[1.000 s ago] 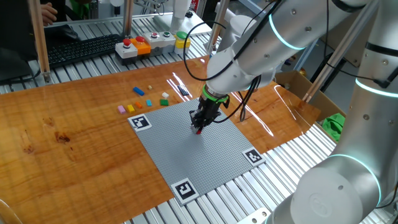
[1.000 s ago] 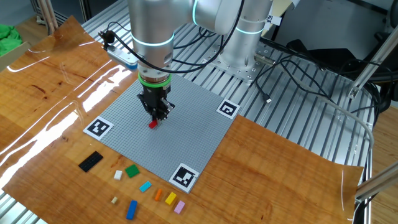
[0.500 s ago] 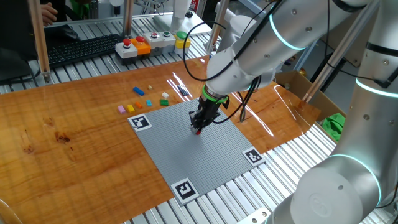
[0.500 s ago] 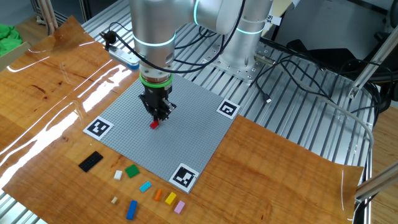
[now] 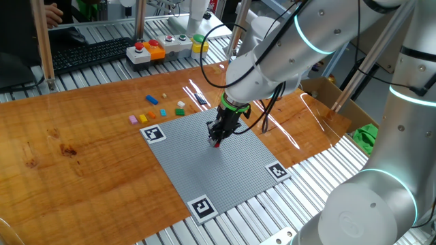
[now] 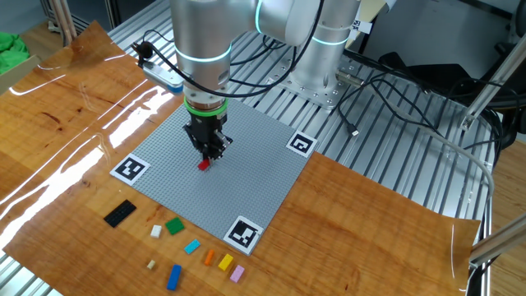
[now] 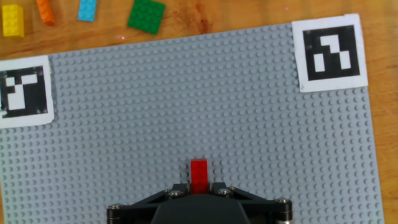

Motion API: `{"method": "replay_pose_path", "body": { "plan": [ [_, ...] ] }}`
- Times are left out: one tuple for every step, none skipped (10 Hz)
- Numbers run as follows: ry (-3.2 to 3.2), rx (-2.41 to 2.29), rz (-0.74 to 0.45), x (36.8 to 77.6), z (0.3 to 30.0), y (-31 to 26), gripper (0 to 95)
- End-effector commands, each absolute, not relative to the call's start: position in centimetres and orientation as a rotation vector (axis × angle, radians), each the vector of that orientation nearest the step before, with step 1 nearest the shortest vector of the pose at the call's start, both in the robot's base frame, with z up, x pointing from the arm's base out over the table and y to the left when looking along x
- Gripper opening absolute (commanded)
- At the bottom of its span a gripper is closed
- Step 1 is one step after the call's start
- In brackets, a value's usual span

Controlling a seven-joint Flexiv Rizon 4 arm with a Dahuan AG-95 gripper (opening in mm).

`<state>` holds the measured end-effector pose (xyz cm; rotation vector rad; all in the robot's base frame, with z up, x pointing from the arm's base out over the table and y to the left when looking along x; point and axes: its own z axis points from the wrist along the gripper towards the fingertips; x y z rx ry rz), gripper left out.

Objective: Stack small Lego blocks randomly, one at a time

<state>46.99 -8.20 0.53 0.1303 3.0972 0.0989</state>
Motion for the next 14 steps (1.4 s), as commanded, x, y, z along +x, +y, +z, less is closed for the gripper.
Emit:
{"method": "replay_pose_path", "body": {
  "plan": [
    [3.101, 0.107, 0.108, 46.99, 0.57, -8.18, 0.0],
    [3.101, 0.102, 0.109, 46.95, 0.47, -8.21, 0.0],
    [3.100, 0.100, 0.109, 46.86, 0.46, -8.23, 0.0],
    [3.101, 0.099, 0.111, 46.79, 0.50, -8.24, 0.0],
    [3.104, 0.098, 0.108, 46.77, 0.76, -8.20, 0.0],
    [3.108, 0.094, 0.107, 46.71, 0.83, -8.21, 0.0],
    [3.109, 0.088, 0.106, 46.57, 0.70, -8.30, 0.0],
    [3.108, 0.086, 0.107, 46.47, 0.66, -8.34, 0.0],
    [3.108, 0.084, 0.106, 46.46, 0.66, -8.34, 0.0],
    [3.108, 0.084, 0.106, 46.32, 0.63, -8.40, 0.0],
    [3.108, 0.084, 0.107, 46.29, 0.62, -8.41, 0.0],
    [3.108, 0.090, 0.107, 46.28, 0.62, -8.42, 19.0],
    [3.107, 0.104, 0.103, 46.27, 0.61, -8.42, 19.0],
    [3.107, 0.107, 0.103, 46.27, 0.59, -8.43, 38.0]
  ]
}}
